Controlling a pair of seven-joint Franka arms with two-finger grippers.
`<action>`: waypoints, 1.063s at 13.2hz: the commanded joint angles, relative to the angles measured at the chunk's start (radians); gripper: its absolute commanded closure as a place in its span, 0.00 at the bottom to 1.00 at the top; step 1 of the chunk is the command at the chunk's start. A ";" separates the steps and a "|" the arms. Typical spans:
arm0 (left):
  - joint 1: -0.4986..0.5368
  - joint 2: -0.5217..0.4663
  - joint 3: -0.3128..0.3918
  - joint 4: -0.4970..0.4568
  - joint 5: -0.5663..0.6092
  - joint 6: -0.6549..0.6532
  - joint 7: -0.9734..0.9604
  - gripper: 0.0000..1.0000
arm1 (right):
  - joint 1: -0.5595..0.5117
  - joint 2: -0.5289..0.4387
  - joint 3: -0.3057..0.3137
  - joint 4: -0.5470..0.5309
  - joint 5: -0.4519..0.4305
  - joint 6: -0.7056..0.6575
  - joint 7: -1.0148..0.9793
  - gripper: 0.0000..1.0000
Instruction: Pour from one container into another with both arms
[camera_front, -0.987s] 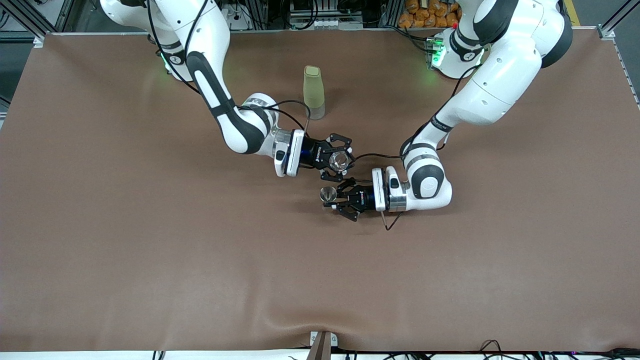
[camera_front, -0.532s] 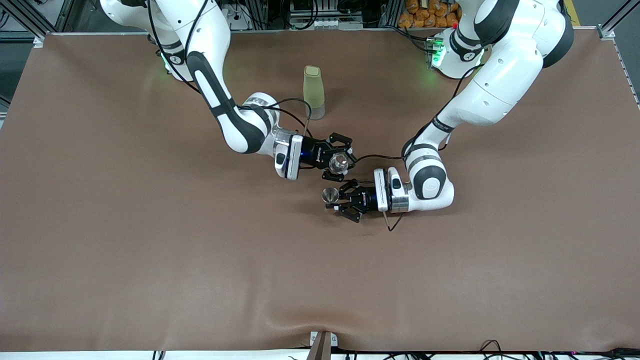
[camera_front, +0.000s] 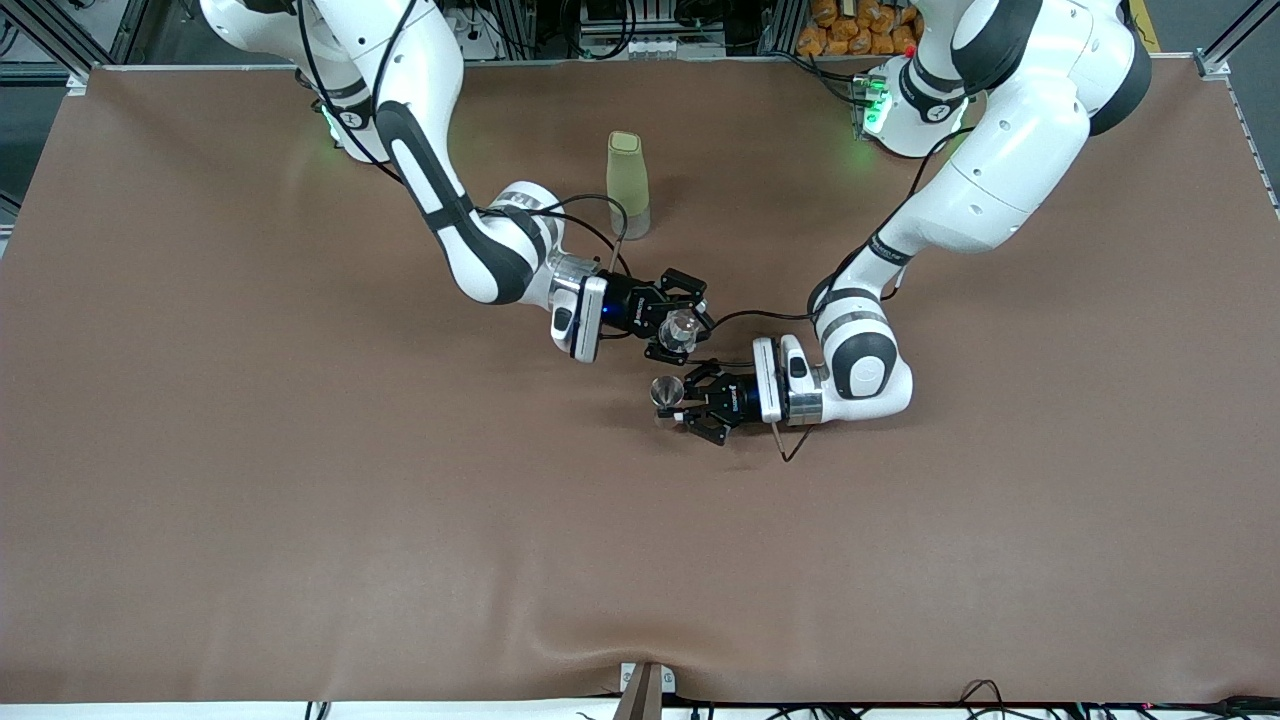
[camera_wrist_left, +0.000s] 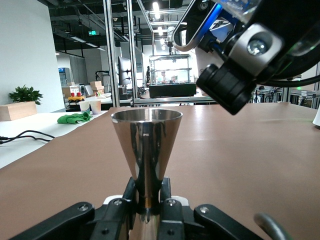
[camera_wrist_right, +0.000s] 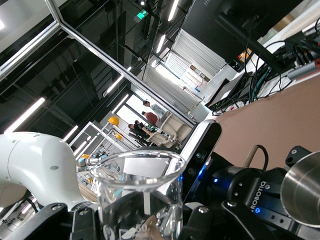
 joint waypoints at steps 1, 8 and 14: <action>0.005 -0.010 -0.003 -0.021 -0.021 -0.030 0.032 1.00 | 0.003 -0.008 0.018 0.004 0.130 0.025 0.006 1.00; 0.012 -0.012 -0.003 -0.029 -0.019 -0.031 0.035 1.00 | 0.002 -0.010 0.023 0.004 0.157 0.028 0.112 1.00; 0.021 -0.015 -0.003 -0.043 -0.016 -0.031 0.037 1.00 | 0.000 -0.025 0.023 0.004 0.185 0.051 0.265 1.00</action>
